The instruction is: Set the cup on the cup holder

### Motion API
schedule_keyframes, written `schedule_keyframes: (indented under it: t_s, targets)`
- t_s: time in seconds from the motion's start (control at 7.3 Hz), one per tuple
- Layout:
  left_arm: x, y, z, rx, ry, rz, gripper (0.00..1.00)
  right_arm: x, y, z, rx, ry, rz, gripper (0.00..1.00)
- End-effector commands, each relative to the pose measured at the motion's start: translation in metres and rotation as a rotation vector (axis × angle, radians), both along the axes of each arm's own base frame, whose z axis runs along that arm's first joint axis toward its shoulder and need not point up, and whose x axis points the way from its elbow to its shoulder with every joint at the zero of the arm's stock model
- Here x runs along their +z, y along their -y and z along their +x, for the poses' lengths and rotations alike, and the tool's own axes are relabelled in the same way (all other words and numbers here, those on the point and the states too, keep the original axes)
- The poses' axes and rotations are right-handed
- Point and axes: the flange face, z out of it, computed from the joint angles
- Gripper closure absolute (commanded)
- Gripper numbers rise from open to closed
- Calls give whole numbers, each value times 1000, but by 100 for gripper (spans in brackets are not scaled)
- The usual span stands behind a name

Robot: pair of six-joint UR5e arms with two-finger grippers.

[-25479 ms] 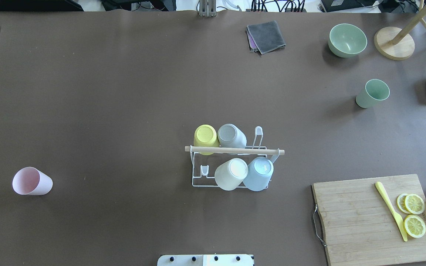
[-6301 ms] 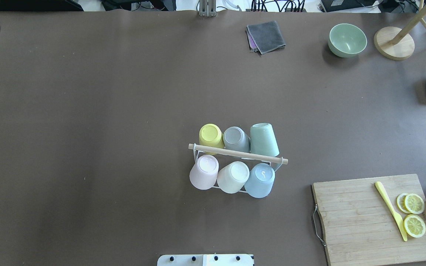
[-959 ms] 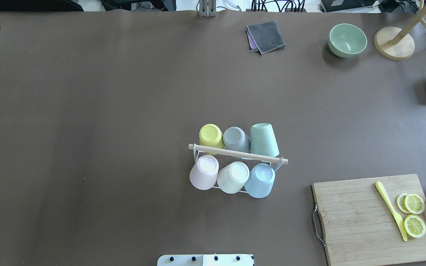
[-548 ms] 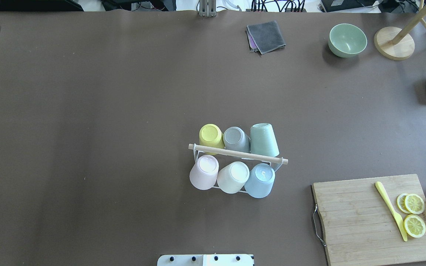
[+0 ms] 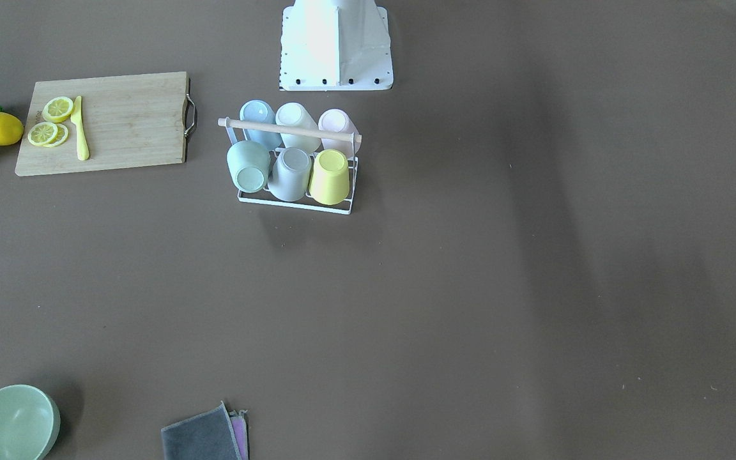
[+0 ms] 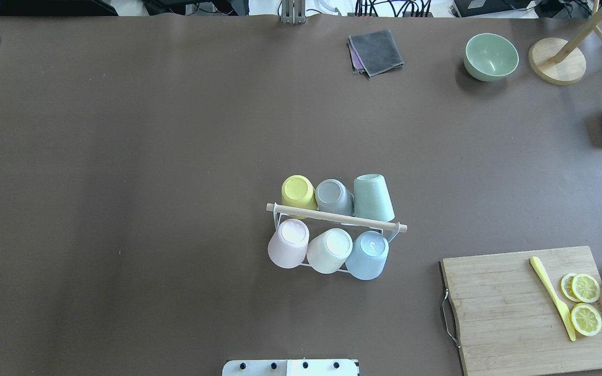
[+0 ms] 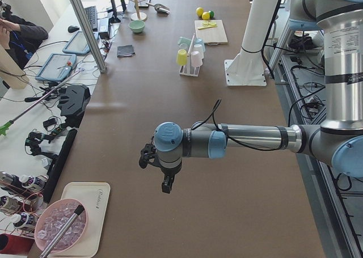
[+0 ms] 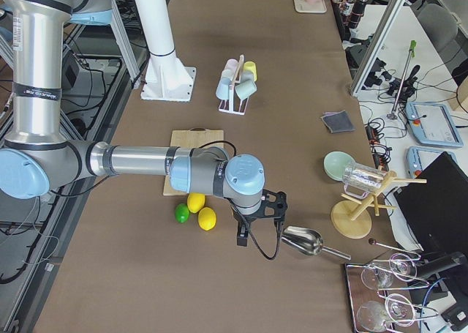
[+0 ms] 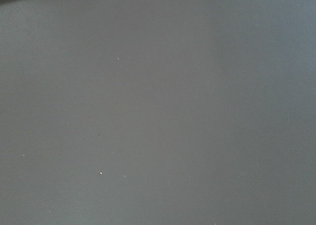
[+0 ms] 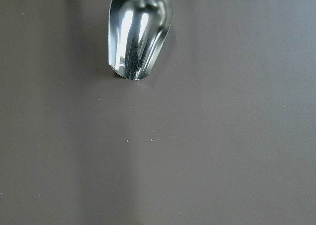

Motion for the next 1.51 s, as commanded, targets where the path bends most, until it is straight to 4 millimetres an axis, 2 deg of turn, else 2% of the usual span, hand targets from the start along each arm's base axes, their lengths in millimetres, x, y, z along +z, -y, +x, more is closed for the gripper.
schedule_keyframes:
  t_s: [0.0,0.14,0.55,1.37]
  targets:
    - [9,-1,-1,-10,3,-25,1,0,1,0,0,-3,0,0]
    - [7,1,-1,-28,2,-41,1,0,0,0,2,1,-3,0]
    - [-25,28,-1,-161,-6,-101,1,-5,5,1,58,4,-52,0]
    - [-24,25,-1,-169,-8,-69,1,-6,7,2,78,-33,-70,0]
